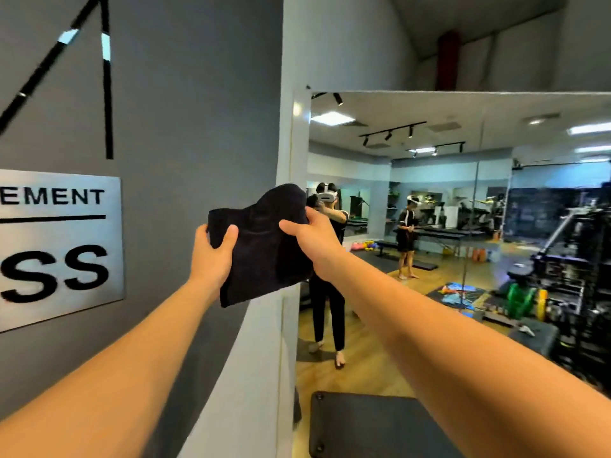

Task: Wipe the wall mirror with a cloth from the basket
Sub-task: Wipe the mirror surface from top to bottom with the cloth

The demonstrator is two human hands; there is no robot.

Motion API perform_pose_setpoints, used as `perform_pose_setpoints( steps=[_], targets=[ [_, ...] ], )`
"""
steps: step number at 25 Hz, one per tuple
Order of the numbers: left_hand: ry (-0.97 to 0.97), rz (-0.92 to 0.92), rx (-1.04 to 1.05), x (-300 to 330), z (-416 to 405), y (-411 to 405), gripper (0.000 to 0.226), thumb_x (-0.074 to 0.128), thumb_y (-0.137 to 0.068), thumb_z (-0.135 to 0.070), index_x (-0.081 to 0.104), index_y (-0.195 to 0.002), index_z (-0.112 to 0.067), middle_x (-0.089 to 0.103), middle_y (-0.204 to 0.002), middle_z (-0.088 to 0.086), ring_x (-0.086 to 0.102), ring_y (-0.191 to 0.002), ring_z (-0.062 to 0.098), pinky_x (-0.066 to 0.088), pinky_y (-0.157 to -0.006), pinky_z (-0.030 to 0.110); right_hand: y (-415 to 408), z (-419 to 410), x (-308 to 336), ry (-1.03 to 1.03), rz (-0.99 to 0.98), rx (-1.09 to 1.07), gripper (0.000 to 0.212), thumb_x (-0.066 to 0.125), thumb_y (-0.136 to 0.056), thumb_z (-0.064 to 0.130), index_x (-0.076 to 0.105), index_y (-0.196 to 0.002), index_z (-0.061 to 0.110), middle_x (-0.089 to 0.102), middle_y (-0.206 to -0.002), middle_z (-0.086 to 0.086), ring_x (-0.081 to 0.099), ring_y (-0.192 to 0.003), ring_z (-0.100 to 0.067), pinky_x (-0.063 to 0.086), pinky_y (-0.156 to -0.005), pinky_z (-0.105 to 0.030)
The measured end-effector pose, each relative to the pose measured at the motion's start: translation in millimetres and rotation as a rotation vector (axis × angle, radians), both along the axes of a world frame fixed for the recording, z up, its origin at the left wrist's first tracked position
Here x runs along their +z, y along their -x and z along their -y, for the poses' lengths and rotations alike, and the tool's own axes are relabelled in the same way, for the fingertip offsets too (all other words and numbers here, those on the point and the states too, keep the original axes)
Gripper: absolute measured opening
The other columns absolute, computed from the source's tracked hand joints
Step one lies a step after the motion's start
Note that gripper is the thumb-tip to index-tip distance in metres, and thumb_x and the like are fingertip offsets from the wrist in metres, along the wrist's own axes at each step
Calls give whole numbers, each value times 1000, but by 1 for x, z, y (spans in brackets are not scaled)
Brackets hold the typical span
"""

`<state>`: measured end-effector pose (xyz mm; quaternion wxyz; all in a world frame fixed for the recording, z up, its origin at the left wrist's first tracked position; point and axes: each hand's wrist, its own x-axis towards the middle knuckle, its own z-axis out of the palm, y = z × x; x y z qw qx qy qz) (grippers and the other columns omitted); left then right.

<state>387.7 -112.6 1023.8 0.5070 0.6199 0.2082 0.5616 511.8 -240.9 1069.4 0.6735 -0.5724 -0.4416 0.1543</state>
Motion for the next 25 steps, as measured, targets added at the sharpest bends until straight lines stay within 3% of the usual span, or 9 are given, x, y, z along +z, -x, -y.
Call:
perform_pose_setpoints(
  steps=[4,8,13,16,20,25],
  targets=[
    [-112,-8,-65,18,44,-103,40,60,-100,-35,50,-134,-17,60,-124,-3,59,-113,17,47,-95,33,-88,65,7,-44,-9,-148,18,66,-99,7,67,-109,22,75,-111,-3,72,-105,-25,58,-96,-43],
    [-168,-13,-107,26,78,-206,46,62,-99,-40,51,-138,-20,60,-134,0,58,-122,21,48,-105,43,-173,116,9,-56,4,-230,18,64,-100,6,65,-113,19,74,-110,-4,72,-101,-23,58,-88,-37],
    [-198,12,-92,38,106,-309,44,62,-99,-38,54,-136,-17,61,-129,-3,57,-116,16,47,-98,36,-277,146,19,-36,44,-259,23,64,-100,5,63,-119,19,73,-115,-3,71,-100,-19,59,-84,-33],
    [-211,14,-81,47,104,-351,44,61,-99,-35,51,-139,-18,58,-128,-7,53,-114,12,43,-97,32,-321,147,27,-18,93,-252,30,62,-101,3,61,-128,15,70,-113,1,68,-95,-11,55,-73,-22],
    [-232,12,-48,64,83,-393,46,61,-100,-35,50,-141,-18,59,-134,-4,55,-120,16,45,-100,36,-375,118,37,-18,108,-234,36,62,-101,4,59,-135,12,70,-119,-2,69,-104,-16,55,-76,-23],
    [-264,7,7,82,37,-432,44,58,-102,-32,48,-141,-16,55,-126,-4,51,-111,13,42,-92,32,-422,63,36,-55,72,-200,37,63,-101,6,57,-135,18,69,-111,5,67,-95,-10,54,-72,-23]
  ],
)
